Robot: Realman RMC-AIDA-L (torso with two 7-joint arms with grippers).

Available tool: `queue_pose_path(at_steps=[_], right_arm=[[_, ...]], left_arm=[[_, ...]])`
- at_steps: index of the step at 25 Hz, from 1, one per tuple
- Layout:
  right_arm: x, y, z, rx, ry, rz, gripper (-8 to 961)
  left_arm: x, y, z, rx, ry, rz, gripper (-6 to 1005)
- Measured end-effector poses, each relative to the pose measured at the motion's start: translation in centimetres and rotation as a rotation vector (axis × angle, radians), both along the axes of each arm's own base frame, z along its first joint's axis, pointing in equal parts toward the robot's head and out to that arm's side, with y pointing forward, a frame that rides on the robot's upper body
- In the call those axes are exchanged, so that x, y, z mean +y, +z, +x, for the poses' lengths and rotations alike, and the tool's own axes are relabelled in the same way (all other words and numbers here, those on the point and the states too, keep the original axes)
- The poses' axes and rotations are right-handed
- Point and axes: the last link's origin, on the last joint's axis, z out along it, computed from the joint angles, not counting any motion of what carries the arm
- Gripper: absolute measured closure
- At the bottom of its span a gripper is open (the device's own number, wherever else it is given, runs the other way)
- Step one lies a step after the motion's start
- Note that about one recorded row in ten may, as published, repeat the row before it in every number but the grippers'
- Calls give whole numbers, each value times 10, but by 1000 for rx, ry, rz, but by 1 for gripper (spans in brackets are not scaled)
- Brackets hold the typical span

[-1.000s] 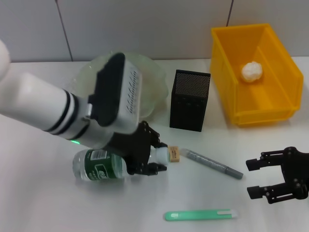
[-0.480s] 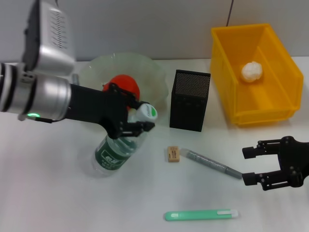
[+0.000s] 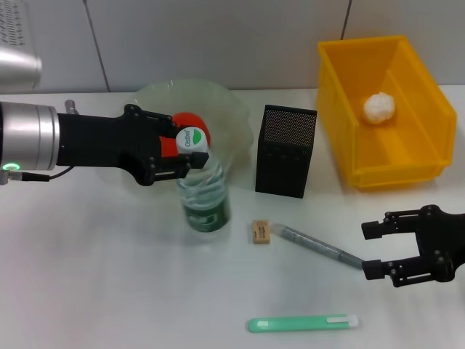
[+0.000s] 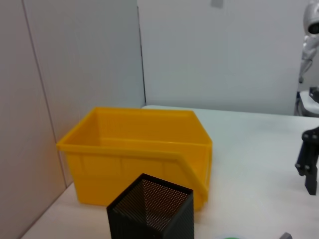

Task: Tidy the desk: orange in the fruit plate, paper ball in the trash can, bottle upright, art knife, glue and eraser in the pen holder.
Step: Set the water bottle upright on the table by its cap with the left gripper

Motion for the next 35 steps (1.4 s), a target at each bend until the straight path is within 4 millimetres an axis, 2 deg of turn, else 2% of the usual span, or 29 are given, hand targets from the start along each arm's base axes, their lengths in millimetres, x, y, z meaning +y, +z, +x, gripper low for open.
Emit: queue_pose_path(at_steps=[10, 28, 35], right_arm=[[-1, -3, -3, 34, -5, 13, 191], [0, -24, -5, 66, -9, 91, 191], [-1, -33, -7, 71, -2, 100, 191]], left_arm=[[0, 14, -21, -100, 94, 69, 555], [-19, 42, -67, -161, 220, 176, 556], [-22, 49, -79, -184, 238, 233, 555]])
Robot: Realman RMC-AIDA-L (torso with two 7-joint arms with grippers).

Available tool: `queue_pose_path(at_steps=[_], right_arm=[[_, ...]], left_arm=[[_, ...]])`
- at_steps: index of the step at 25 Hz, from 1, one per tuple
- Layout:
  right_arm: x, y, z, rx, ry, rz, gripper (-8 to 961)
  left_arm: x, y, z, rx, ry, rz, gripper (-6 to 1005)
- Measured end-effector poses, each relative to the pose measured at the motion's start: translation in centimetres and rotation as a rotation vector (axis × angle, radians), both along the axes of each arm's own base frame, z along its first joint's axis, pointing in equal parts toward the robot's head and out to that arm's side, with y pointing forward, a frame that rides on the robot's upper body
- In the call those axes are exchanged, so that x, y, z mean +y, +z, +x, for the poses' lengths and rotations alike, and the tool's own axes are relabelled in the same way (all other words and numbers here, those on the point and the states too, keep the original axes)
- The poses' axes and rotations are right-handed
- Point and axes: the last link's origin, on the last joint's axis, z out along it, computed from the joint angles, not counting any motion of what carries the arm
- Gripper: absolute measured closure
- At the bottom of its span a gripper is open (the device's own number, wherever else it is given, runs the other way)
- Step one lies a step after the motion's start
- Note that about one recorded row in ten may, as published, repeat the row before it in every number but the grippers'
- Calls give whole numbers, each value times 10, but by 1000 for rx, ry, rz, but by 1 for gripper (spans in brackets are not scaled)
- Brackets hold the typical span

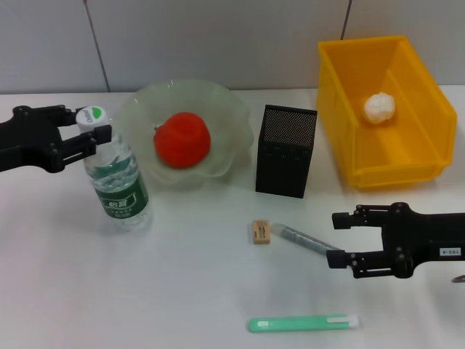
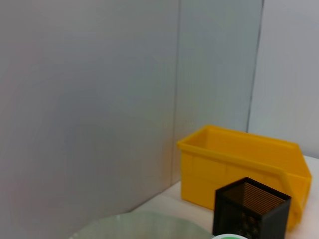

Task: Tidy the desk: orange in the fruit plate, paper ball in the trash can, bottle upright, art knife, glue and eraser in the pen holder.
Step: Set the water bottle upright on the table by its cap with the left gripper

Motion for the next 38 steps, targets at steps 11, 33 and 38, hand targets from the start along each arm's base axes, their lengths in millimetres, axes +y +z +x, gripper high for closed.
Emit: queue_pose_path(at_steps=[11, 33, 38], right_arm=[[-2, -8, 3, -13, 0, 21, 192], [-2, -8, 5, -24, 3, 17, 192], [-2, -7, 5, -26, 3, 18, 192]], left_arm=[[0, 0, -8, -8, 13, 34, 556], [10, -15, -8, 1, 23, 59, 555], [11, -16, -8, 0, 27, 58, 556]])
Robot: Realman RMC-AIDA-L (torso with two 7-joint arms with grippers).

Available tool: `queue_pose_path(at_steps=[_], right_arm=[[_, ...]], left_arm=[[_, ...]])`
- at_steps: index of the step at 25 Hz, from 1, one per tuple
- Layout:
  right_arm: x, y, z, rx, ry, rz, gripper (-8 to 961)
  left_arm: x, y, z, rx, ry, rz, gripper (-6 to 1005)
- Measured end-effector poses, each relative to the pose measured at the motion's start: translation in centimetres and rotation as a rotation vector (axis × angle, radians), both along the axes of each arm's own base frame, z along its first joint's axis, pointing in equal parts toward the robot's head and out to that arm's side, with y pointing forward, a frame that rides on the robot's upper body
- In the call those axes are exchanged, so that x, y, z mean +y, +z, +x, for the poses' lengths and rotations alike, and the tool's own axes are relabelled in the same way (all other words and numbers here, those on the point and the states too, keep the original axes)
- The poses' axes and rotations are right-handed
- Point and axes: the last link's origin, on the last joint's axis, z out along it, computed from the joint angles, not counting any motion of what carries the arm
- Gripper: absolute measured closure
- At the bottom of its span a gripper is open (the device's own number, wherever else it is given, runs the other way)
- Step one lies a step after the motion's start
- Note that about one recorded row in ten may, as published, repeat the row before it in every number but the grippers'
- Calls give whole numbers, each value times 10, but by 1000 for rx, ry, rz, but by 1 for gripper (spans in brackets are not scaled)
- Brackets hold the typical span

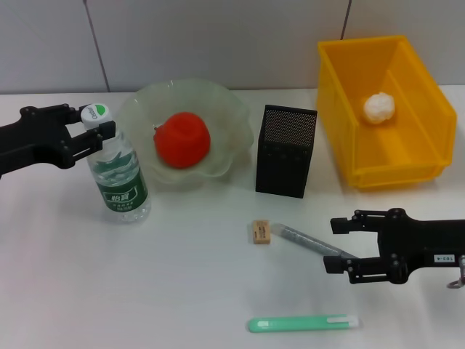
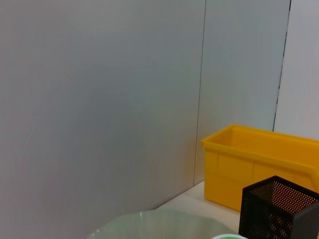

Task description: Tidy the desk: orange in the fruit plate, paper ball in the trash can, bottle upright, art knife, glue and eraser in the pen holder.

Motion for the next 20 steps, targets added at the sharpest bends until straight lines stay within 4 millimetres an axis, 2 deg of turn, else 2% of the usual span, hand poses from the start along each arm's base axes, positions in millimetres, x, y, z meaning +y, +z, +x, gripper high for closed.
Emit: queue_pose_path(at_steps=[3, 20], right_arm=[[0, 0, 0, -1, 1, 1, 192], [2, 1, -1, -2, 6, 1, 191]], left_arm=[[0, -1, 0, 0, 3, -3, 555], [0, -2, 1, 2, -5, -10, 197]])
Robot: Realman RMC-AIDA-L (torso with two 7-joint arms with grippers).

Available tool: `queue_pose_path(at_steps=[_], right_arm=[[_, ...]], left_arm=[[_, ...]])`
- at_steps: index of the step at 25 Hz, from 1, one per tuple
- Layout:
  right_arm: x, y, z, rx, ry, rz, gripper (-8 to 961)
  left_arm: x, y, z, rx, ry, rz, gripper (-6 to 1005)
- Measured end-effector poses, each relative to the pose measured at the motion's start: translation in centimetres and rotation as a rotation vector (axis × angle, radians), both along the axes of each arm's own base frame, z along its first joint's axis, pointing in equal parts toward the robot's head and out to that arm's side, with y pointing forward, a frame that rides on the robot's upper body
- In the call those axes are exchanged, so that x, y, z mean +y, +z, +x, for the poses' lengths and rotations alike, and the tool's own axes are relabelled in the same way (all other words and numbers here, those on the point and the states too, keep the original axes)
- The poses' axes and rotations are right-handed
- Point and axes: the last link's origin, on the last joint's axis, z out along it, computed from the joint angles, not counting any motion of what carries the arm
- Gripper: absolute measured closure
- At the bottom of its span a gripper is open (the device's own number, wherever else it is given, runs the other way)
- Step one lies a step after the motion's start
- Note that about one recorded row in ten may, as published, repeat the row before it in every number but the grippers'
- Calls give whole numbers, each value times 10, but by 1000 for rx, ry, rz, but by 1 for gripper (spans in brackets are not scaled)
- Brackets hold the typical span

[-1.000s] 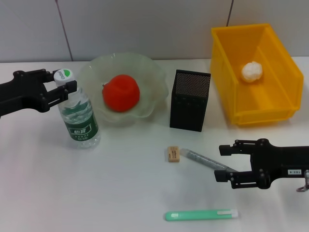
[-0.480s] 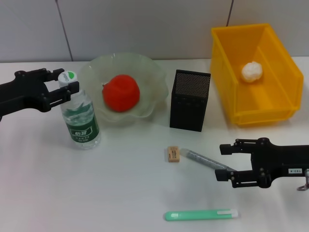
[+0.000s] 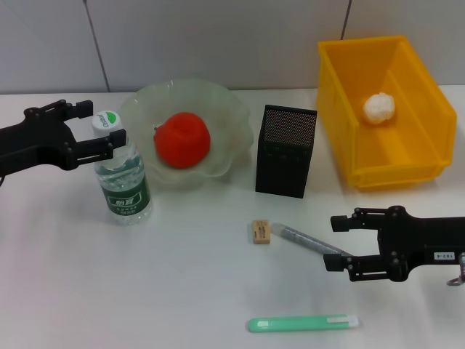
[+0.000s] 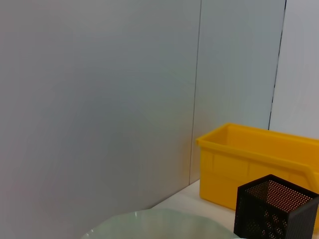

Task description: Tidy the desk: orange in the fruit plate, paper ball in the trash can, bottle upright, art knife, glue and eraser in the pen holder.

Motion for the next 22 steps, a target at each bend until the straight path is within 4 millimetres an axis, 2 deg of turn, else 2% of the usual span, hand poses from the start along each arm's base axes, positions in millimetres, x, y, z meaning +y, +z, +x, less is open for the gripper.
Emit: queue_pose_path(at_steps=[3, 5, 8, 10, 13, 17, 22], right_arm=[[0, 0, 0, 0, 0, 1, 191], [0, 0, 0, 1, -1, 2, 191], [0, 1, 0, 7, -4, 7, 191], [0, 2, 0, 13, -8, 7, 191], [1, 5, -1, 17, -13, 7, 191], [2, 9, -5, 29, -19, -16, 191], [8, 17, -16, 16, -20, -78, 192]], left_arm=[[0, 0, 1, -6, -4, -2, 137], [0, 2, 2, -20, -7, 1, 137], [-5, 19, 16, -160, -47, -3, 137], [-13, 30, 25, -235, -101, -43, 137], [-31, 36, 33, -295, -191, -152, 137], [-52, 24, 37, -294, -247, -326, 137], [-68, -11, 26, -228, -227, -458, 137]])
